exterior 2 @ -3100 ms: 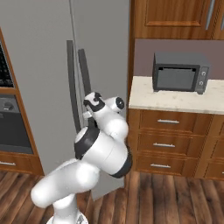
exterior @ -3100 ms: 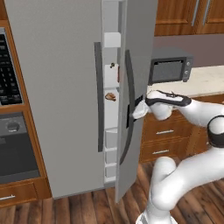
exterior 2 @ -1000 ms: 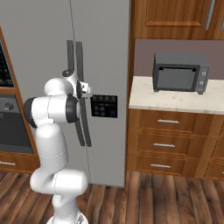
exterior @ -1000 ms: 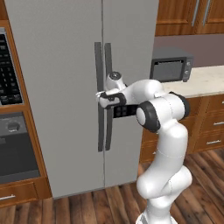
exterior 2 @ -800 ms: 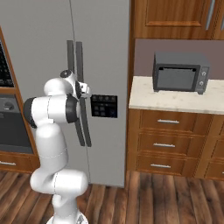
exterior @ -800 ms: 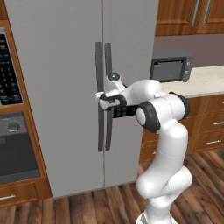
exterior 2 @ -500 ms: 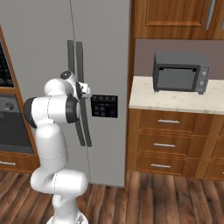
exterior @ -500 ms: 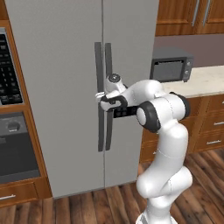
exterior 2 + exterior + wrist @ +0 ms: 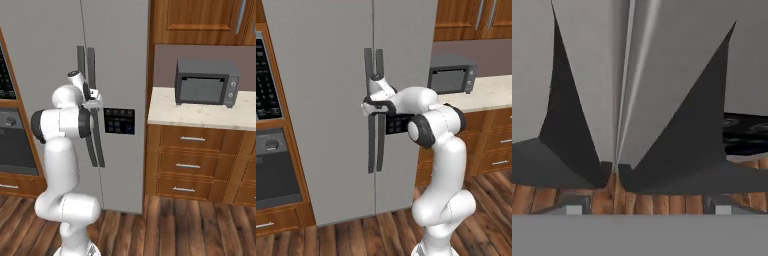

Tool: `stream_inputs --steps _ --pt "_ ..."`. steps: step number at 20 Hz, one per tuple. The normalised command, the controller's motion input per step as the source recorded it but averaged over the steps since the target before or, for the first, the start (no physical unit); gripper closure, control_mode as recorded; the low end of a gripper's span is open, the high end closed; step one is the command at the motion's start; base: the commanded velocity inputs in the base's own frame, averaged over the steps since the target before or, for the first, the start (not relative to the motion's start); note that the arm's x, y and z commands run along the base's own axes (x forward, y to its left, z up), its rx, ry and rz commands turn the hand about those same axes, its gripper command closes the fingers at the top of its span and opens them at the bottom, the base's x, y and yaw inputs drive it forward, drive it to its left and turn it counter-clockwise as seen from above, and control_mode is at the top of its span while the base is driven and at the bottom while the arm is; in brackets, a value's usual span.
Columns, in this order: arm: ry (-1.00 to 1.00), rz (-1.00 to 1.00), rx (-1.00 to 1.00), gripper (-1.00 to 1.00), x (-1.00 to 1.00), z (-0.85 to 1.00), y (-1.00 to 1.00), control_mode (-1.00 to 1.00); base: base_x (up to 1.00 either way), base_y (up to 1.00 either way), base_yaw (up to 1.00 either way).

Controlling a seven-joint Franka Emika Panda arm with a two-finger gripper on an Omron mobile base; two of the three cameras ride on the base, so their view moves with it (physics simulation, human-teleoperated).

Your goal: Store the hot dog in the freezer for long-term storage. Close the freezer door after placing the cooked food.

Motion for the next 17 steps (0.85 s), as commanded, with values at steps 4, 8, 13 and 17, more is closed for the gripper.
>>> stream_inputs --steps 4,8,13,17 --pt "0.02 0.04 0.05 -1.00 0.52 0.00 -0.43 -1.00 0.00 0.00 0.00" --pt "-0.31 0.01 0.08 -1.00 -0.45 0.13 -0.35 -1.00 0.00 0.00 0.00" --pt "-0.37 0.01 0.18 -1.00 -0.36 0.31 -0.36 -1.00 0.00 0.00 0.00" --pt "-0.56 0.02 0.21 -1.00 -0.57 0.03 -0.17 -1.00 0.00 0.00 0.00"
